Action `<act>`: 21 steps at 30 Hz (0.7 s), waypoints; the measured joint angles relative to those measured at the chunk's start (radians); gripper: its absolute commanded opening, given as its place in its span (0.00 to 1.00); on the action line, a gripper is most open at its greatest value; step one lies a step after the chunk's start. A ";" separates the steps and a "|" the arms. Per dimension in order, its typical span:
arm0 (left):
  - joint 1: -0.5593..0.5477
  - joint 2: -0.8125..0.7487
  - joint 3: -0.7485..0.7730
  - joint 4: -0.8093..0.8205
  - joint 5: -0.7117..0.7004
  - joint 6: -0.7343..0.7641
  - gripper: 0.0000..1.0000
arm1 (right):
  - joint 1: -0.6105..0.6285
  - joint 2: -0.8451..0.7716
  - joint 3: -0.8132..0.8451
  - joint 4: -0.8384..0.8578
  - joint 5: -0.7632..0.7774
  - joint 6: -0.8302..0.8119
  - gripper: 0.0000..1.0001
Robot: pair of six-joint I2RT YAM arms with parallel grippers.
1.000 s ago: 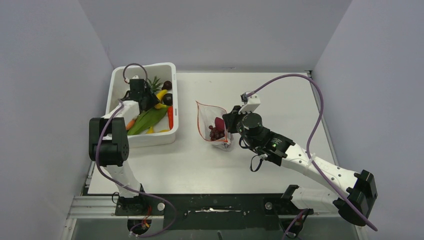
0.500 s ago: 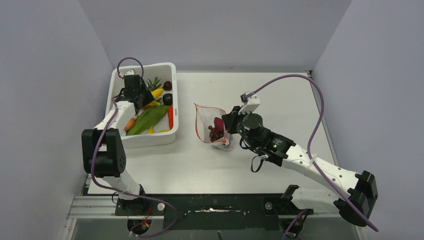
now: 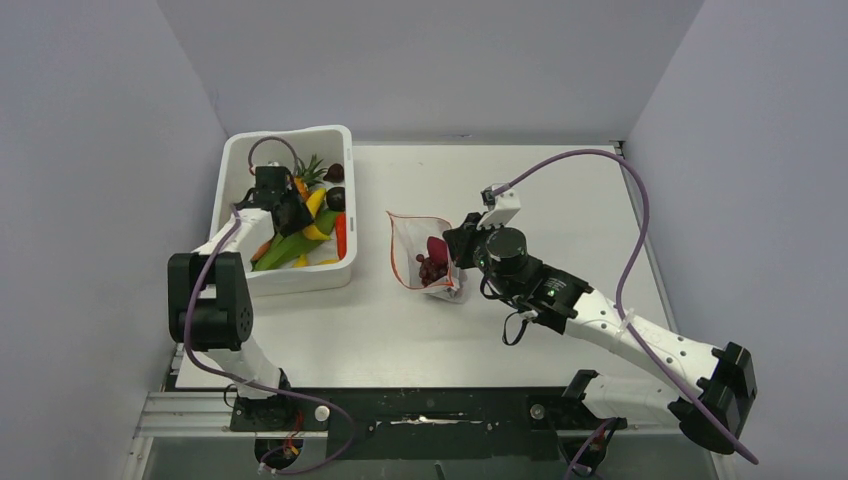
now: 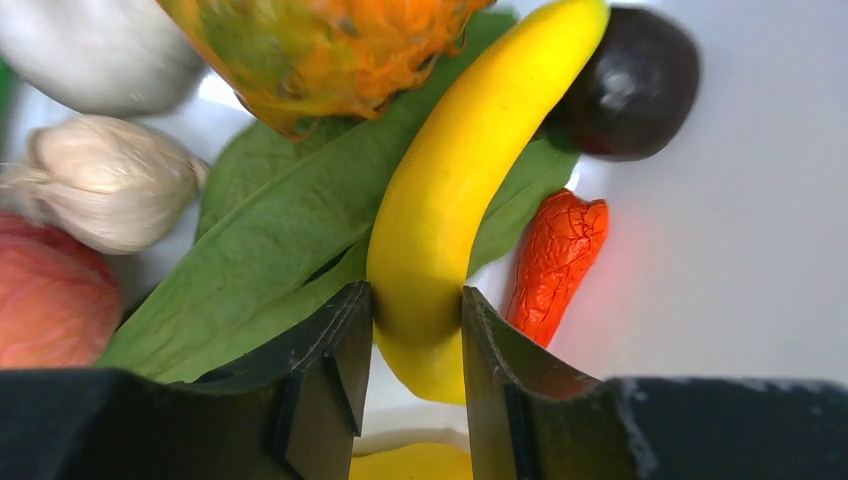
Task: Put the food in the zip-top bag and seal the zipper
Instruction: Pick up the fake fruit from the bin.
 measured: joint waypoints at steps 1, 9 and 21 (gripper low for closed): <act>0.000 0.020 0.000 -0.005 0.011 0.001 0.22 | 0.000 -0.001 0.000 0.000 0.000 0.000 0.00; 0.001 0.071 0.000 -0.002 0.054 0.005 0.41 | 0.000 -0.047 -0.021 -0.005 0.001 0.000 0.00; 0.000 0.121 0.000 0.037 0.071 -0.002 0.28 | 0.000 -0.072 -0.023 -0.011 0.001 -0.008 0.00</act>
